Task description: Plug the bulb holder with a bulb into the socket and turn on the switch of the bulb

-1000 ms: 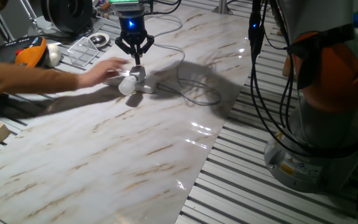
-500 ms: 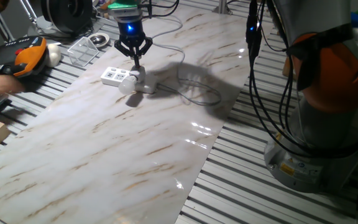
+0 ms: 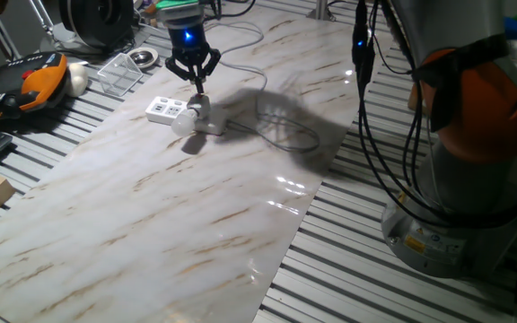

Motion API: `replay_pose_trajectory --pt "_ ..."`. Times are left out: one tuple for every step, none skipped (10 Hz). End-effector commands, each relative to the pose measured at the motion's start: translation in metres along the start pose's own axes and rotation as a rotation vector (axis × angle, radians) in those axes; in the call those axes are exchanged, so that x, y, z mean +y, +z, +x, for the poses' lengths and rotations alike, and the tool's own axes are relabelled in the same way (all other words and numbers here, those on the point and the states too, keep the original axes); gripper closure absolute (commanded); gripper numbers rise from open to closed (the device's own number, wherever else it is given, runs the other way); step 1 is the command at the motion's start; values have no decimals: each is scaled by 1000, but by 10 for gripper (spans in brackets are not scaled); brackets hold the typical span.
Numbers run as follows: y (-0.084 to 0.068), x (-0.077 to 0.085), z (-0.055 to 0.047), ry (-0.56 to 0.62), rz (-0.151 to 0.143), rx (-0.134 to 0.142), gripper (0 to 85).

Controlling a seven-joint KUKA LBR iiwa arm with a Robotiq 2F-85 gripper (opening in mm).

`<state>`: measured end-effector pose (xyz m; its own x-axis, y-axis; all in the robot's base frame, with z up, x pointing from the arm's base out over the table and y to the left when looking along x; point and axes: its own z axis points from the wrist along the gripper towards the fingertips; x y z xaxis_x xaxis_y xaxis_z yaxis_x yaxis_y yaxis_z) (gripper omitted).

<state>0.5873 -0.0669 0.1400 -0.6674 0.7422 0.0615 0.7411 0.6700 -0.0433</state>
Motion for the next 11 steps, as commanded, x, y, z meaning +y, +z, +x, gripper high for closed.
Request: replay_pose_trajectory --pt "-2 1 4 -176 8 -45 510" --pt "-1 4 6 -177 -1 -50 340" --pt "0 4 7 -199 4 -55 340" --pt "0 4 7 -224 8 -53 340" --pt "0 2 5 -255 4 -47 340" --pt "0 1 4 -264 5 -47 340" --pt "-1 0 1 -272 3 -53 340" --pt "0 -1 -1 -273 -3 -60 340" --pt "0 -1 -2 -275 -4 -64 340" --pt "0 -2 -3 -279 -2 -67 340" --pt "-1 -3 -4 -286 -3 -66 340"
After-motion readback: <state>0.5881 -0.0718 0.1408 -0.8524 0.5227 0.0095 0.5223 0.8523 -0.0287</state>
